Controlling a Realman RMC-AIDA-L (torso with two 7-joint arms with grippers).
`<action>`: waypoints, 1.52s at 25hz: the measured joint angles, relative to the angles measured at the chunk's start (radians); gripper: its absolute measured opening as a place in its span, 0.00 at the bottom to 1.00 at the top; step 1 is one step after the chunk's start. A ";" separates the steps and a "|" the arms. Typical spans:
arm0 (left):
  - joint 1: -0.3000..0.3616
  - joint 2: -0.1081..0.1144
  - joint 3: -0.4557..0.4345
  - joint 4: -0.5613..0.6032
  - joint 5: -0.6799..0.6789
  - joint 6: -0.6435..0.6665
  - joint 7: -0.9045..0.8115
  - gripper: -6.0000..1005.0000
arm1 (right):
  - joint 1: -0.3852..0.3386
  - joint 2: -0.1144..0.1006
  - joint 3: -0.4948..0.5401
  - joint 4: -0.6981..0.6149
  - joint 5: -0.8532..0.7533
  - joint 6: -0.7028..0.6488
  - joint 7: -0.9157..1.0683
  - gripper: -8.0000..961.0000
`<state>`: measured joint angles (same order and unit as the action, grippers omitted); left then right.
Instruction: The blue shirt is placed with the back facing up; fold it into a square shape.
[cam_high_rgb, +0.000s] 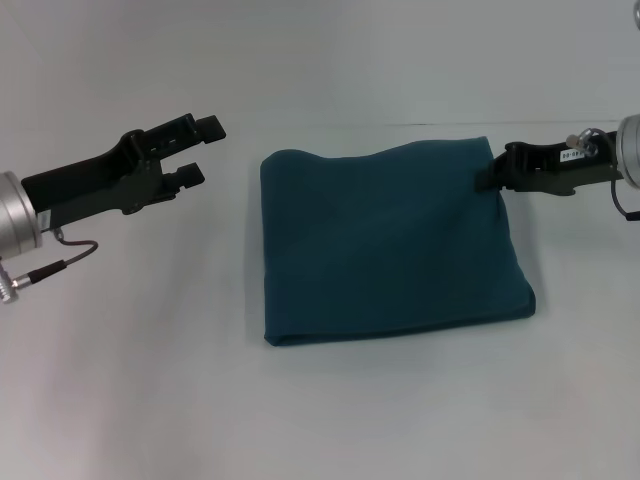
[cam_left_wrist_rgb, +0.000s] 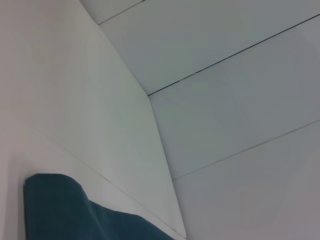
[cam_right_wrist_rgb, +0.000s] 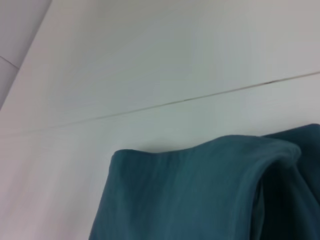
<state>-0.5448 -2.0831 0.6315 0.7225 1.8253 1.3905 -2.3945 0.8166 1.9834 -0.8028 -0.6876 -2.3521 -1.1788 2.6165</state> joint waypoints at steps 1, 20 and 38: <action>-0.001 0.000 0.000 0.000 0.000 0.000 0.000 0.92 | 0.001 -0.001 -0.002 0.006 -0.007 0.007 0.000 0.08; 0.004 -0.003 -0.012 -0.002 0.000 -0.004 0.000 0.92 | 0.036 0.003 -0.081 0.100 -0.051 0.155 -0.006 0.10; 0.005 0.000 -0.039 -0.026 0.000 -0.010 0.010 0.92 | 0.047 0.019 -0.110 0.141 -0.050 0.284 -0.005 0.15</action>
<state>-0.5399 -2.0832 0.5927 0.6964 1.8254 1.3804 -2.3848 0.8638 2.0021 -0.9127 -0.5465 -2.4026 -0.8948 2.6117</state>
